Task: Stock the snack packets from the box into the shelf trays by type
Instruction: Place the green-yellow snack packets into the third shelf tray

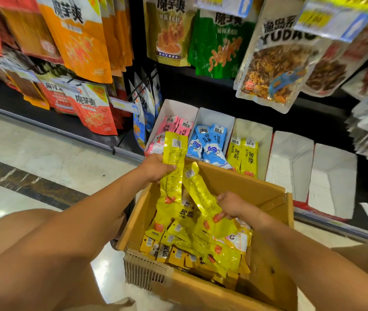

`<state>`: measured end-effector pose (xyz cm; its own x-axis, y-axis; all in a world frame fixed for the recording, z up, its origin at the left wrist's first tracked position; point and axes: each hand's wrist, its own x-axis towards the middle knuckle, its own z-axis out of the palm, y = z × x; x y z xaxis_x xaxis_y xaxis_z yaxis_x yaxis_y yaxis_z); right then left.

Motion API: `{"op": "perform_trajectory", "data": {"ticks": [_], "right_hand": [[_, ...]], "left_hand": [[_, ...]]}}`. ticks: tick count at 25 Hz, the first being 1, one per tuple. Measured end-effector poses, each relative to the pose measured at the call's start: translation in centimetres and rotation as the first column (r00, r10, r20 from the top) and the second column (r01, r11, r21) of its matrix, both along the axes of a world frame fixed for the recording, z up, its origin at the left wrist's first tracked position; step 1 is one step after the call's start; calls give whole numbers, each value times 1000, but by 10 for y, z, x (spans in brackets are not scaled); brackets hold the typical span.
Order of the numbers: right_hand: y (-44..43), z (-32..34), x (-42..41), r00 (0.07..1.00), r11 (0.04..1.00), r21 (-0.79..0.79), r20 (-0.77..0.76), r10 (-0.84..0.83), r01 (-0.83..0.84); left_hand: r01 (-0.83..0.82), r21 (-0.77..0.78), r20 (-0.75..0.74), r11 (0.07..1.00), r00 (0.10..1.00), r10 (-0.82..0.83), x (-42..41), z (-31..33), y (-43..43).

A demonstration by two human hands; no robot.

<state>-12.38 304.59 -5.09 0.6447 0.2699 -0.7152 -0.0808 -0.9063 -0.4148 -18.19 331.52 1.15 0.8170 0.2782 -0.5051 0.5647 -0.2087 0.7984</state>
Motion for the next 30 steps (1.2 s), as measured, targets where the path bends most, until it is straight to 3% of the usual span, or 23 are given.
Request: {"op": "perform_trajectory", "data": {"ticks": [2,5,9,13,16,18,26,30], "right_hand": [[-7,34,7,999,999,39,-51,6,-4],[-21,89,20,997,992,113,59,57,-64],[-34,140,38,991,954,275,37,-131,116],[-42,155,46,953,846,455,-14,-304,276],[-32,151,43,900,720,581,-47,-434,378],[-23,146,39,893,717,581,-38,-448,384],[-16,126,46,931,791,547,53,-360,275],[-15,125,52,931,749,604,31,-363,272]], "left_hand": [[12,-9,11,1000,1000,-12,-2,12,-7],[46,17,37,999,998,-47,3,39,-12],[63,11,128,998,990,-64,21,88,-19],[44,-108,273,993,962,-13,34,108,-41],[-12,-260,291,966,953,90,46,94,-63],[-65,-315,265,947,952,153,59,78,-73],[-12,-356,244,934,964,106,89,54,-85],[-11,-280,238,960,968,81,90,45,-84]]}}
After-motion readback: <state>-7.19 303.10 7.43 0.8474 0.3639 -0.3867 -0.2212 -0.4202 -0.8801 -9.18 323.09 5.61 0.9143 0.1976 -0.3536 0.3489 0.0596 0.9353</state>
